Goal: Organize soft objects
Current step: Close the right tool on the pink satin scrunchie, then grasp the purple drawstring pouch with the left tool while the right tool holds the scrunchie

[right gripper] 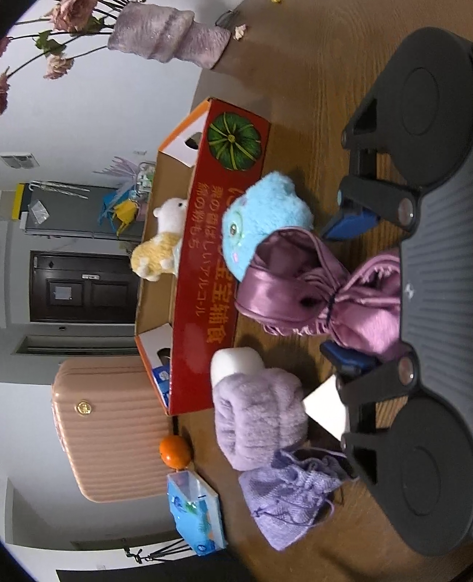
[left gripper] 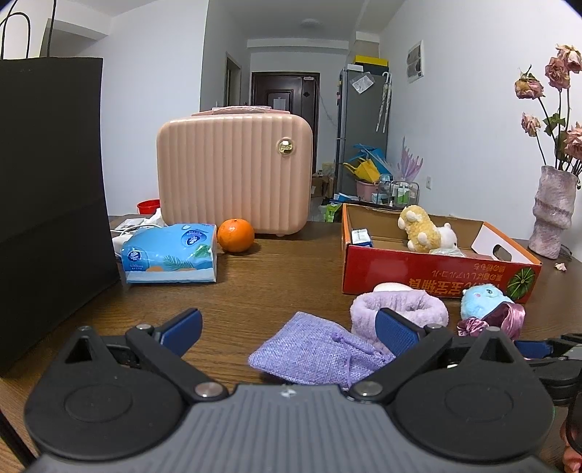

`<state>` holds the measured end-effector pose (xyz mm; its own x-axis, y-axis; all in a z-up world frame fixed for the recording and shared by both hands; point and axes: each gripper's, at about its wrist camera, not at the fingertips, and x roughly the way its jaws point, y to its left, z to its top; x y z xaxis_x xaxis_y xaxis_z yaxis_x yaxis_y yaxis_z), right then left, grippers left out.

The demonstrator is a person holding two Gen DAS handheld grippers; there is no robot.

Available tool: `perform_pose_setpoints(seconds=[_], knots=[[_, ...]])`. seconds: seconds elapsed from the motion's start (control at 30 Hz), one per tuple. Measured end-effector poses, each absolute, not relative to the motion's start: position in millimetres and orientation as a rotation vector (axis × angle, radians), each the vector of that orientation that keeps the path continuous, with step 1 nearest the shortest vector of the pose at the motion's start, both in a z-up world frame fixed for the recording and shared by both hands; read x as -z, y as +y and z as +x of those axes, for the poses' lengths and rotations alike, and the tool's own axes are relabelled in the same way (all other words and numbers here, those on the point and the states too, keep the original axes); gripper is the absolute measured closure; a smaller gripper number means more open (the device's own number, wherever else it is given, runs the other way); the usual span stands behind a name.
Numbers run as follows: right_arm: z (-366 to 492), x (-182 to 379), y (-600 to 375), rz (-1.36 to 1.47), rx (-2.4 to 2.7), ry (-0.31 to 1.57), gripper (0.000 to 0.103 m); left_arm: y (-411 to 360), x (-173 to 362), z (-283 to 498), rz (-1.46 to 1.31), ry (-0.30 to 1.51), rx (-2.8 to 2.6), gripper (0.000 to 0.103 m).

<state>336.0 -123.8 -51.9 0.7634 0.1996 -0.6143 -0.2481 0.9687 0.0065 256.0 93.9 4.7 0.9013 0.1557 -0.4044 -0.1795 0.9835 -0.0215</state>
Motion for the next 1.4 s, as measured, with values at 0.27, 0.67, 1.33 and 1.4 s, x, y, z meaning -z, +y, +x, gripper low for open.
perform_pose_setpoints(seconds=[0.27,0.67,1.33,1.4], knots=[[332.3,53.3,-124.8,-0.075,-0.262,0.663,0.069,93.0,-2.5,258.3,-0.052,0.419,-0.184,0.000],[327.6,37.2,-144.0,0.002,-0.247,0.589,0.071,90.8,0.8,263.9,-0.038,0.427,-0.209,0.000],[319.5,19.5,-169.1,0.059,-0.231,0.501,0.071,90.8,7.3,290.6,-0.044,0.540,-0.123,0.000],[319.7,18.9,-171.3,0.062,-0.227,0.497,0.071,89.5,9.6,296.5,-0.034,0.553,-0.117,0.000]])
